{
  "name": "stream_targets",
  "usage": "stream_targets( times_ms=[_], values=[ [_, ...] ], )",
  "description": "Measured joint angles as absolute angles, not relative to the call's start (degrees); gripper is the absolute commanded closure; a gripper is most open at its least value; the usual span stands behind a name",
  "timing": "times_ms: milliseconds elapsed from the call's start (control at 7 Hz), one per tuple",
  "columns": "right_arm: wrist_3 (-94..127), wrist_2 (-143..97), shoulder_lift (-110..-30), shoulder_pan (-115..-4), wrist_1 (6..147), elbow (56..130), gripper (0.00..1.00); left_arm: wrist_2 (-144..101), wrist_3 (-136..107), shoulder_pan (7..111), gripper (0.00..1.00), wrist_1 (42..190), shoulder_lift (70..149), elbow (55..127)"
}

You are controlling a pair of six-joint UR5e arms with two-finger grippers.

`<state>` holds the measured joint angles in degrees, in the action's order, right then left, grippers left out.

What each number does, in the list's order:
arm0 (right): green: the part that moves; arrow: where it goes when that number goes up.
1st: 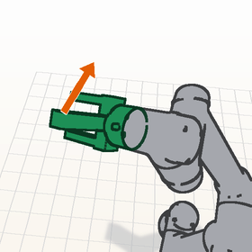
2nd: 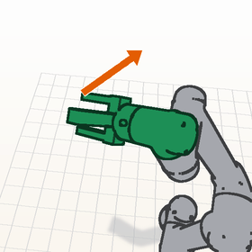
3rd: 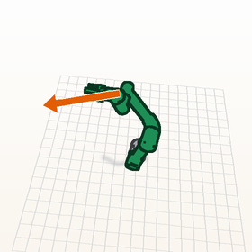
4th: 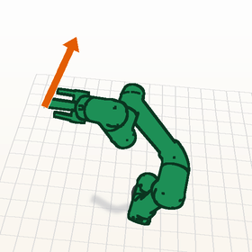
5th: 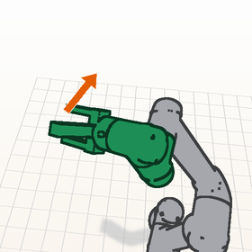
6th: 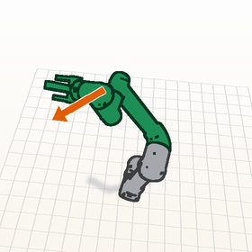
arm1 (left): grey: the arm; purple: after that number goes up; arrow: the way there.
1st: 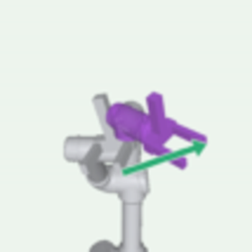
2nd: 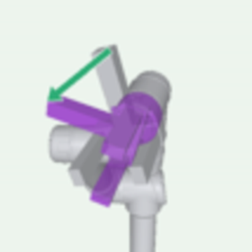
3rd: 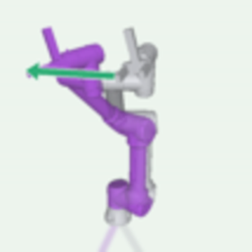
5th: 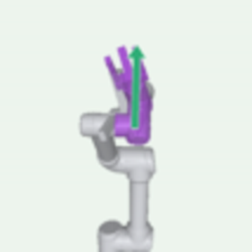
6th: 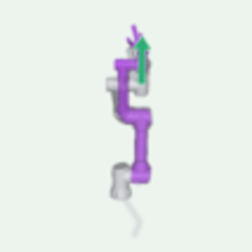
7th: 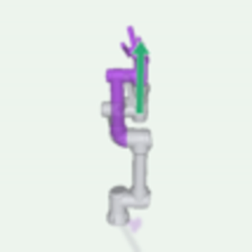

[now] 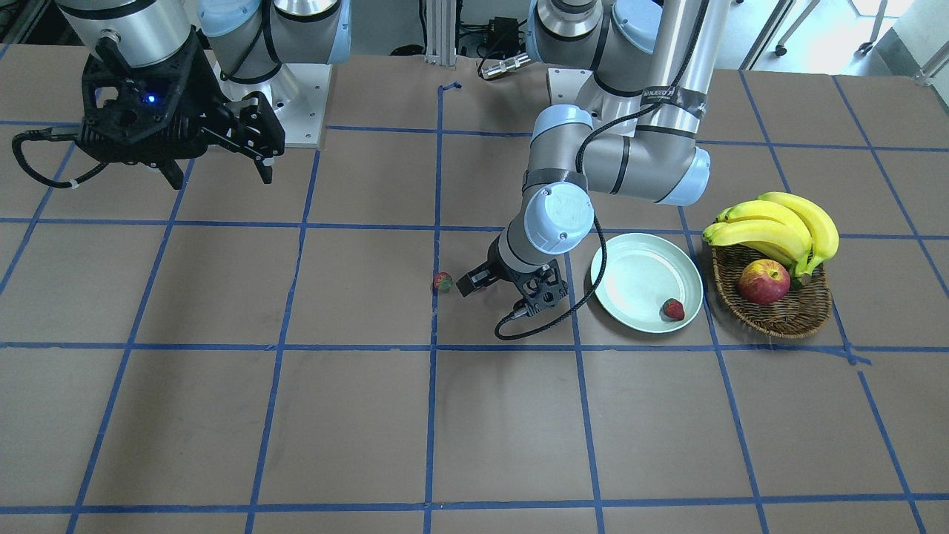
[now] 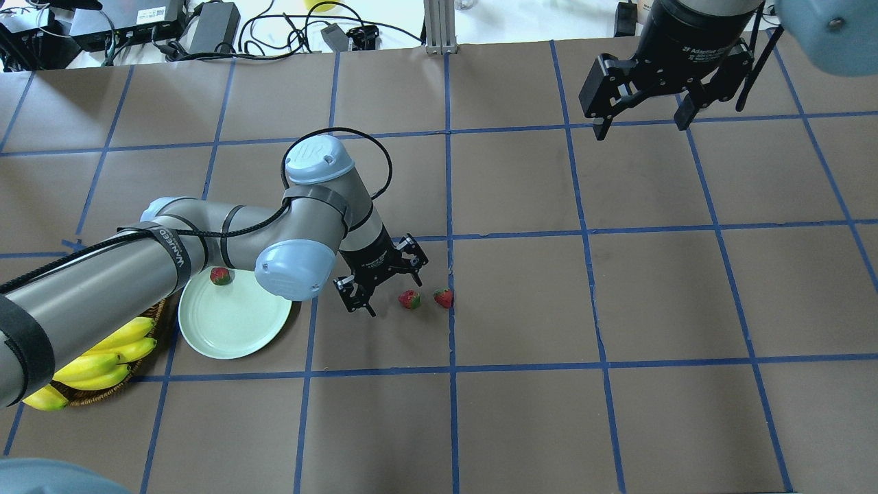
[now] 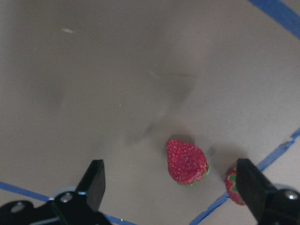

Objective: Collect all strawberries into plate
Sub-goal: 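Move the left gripper back and grasp the next strawberry, then carry the strawberry onto the plate and open the left gripper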

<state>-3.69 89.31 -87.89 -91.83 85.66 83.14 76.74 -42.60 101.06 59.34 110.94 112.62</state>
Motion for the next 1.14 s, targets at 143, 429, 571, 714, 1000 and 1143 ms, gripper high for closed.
stream_targets(
  times_ms=[143,429,571,714,1000,1143],
  values=[
    [-3.71,89.39,-87.89,-91.82,85.66,83.15,0.00,76.27,-42.79,101.07,0.59,59.05,111.06,112.87],
    [-3.76,89.56,-87.89,-91.79,85.63,83.15,0.00,73.73,-42.83,101.07,0.91,58.78,111.22,112.82],
    [-3.66,89.49,-87.87,-91.86,85.68,83.30,0.00,73.07,-42.81,101.07,1.00,58.74,111.25,112.76],
    [-3.58,89.33,-87.86,-91.87,85.80,83.65,0.00,72.86,-42.79,101.07,1.00,58.72,111.26,112.67],
    [-3.58,89.38,-87.80,-91.80,86.19,84.14,0.00,73.06,-42.20,100.76,1.00,58.81,110.80,111.77],
    [-3.58,89.39,-87.76,-91.78,86.36,84.23,0.00,73.56,-41.94,99.99,1.00,59.15,110.23,110.42]
  ],
)
